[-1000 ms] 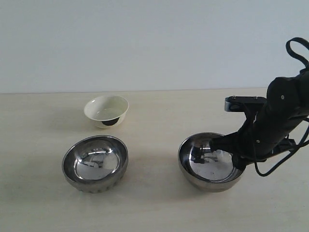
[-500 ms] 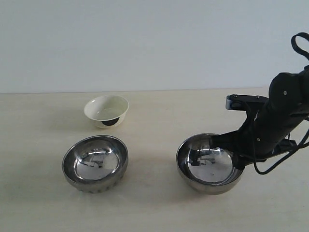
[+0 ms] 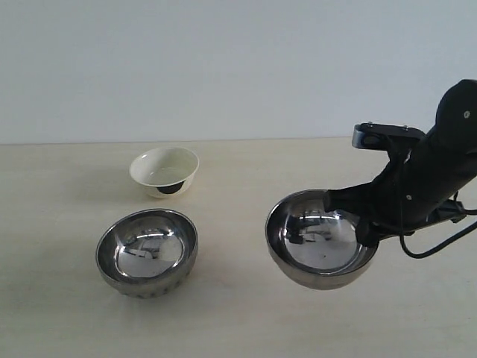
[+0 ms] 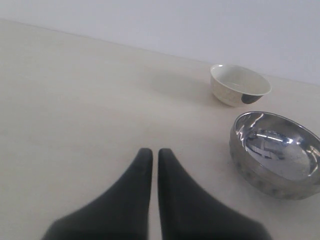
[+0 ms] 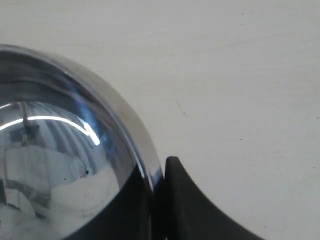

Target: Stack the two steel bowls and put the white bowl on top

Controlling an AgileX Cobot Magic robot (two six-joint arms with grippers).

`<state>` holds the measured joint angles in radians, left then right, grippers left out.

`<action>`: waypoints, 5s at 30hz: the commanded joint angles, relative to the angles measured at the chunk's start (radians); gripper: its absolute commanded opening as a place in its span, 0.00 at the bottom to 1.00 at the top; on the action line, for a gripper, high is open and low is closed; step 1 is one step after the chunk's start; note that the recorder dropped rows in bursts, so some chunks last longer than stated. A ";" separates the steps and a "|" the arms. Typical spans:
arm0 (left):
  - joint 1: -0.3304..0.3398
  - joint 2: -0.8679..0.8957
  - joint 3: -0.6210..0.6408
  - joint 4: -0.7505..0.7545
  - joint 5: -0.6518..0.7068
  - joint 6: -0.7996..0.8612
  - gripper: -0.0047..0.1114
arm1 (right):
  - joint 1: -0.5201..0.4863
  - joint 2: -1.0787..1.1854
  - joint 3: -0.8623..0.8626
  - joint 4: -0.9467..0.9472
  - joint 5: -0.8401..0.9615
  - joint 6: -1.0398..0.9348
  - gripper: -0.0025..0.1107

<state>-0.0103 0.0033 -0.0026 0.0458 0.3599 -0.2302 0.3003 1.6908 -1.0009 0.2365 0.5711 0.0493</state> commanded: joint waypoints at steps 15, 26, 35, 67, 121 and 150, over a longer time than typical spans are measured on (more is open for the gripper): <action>0.002 -0.003 0.003 -0.004 0.000 0.007 0.07 | 0.031 -0.013 0.001 0.315 -0.032 -0.217 0.02; 0.002 -0.003 0.003 -0.004 0.000 0.007 0.07 | 0.060 0.017 -0.001 0.315 -0.066 -0.205 0.02; 0.002 -0.003 0.003 -0.004 0.000 0.007 0.07 | 0.060 0.089 -0.010 0.311 -0.102 -0.209 0.02; 0.002 -0.003 0.003 -0.004 0.000 0.007 0.07 | 0.060 0.171 -0.048 0.270 -0.098 -0.225 0.43; 0.002 -0.003 0.003 -0.004 0.000 0.007 0.07 | 0.059 -0.871 0.560 -0.422 -0.320 0.603 0.02; 0.002 -0.003 0.003 -0.004 0.000 0.007 0.07 | 0.059 -1.363 0.716 -0.463 -0.412 0.572 0.02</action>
<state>-0.0103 0.0033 -0.0026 0.0458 0.3599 -0.2302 0.3590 0.4383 -0.3636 -0.1987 0.2764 0.6340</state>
